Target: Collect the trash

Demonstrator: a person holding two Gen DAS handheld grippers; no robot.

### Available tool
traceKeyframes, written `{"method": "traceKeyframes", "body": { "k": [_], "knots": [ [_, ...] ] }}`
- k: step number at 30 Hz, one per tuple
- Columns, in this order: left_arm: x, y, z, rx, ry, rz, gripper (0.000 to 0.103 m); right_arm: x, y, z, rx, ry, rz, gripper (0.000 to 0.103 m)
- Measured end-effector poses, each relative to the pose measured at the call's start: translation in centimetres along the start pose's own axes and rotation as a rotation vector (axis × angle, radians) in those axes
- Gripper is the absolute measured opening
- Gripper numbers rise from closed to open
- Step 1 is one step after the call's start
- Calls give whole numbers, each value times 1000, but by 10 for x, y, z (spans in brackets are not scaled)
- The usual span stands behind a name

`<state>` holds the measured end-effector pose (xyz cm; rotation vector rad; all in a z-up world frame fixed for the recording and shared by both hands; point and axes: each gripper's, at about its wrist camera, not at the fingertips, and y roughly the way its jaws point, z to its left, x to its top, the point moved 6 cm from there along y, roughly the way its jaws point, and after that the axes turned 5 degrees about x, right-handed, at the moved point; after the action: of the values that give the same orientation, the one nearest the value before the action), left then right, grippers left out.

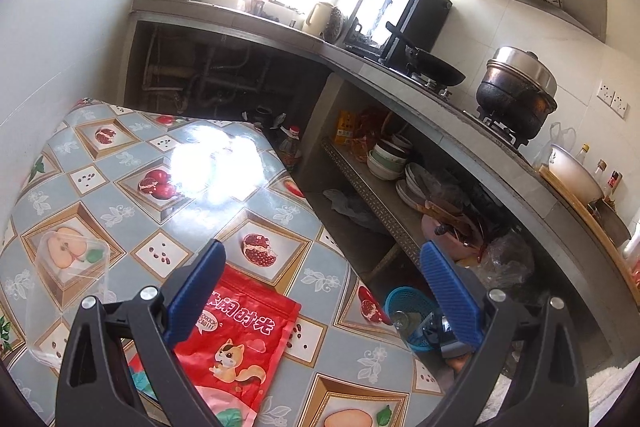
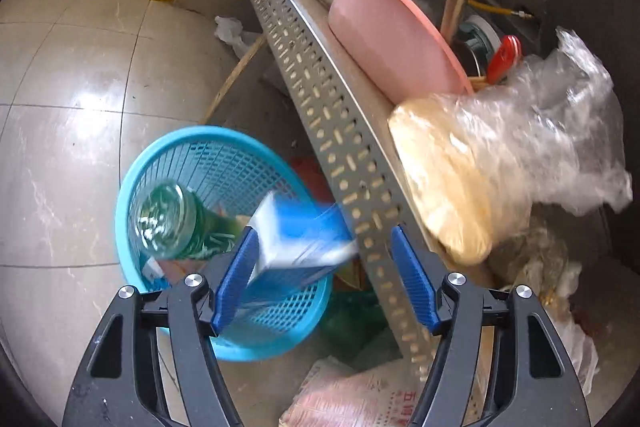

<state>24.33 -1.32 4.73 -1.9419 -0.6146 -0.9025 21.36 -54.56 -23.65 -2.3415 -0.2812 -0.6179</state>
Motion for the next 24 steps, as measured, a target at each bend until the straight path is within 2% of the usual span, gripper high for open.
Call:
{"method": "traceKeyframes", "body": {
  "k": [5, 9, 12, 18, 24],
  "knots": [
    [-3, -2, -4, -12, 5, 2, 96, -6, -3, -3, -13, 7, 21, 65],
    [-3, -8, -3, -10, 9, -12, 96, -8, -15, -8, 16, 67, 21, 65],
    [-5, -9, 0, 7, 20, -17, 96, -18, -44, -18, 62, 144, 8, 69],
    [-12, -14, 11, 37, 30, -12, 96, -41, -109, -43, 144, 281, -2, 69],
    [-23, -30, 34, 85, 6, -16, 97, -26, -167, -69, 245, 381, -48, 70]
  ]
}}
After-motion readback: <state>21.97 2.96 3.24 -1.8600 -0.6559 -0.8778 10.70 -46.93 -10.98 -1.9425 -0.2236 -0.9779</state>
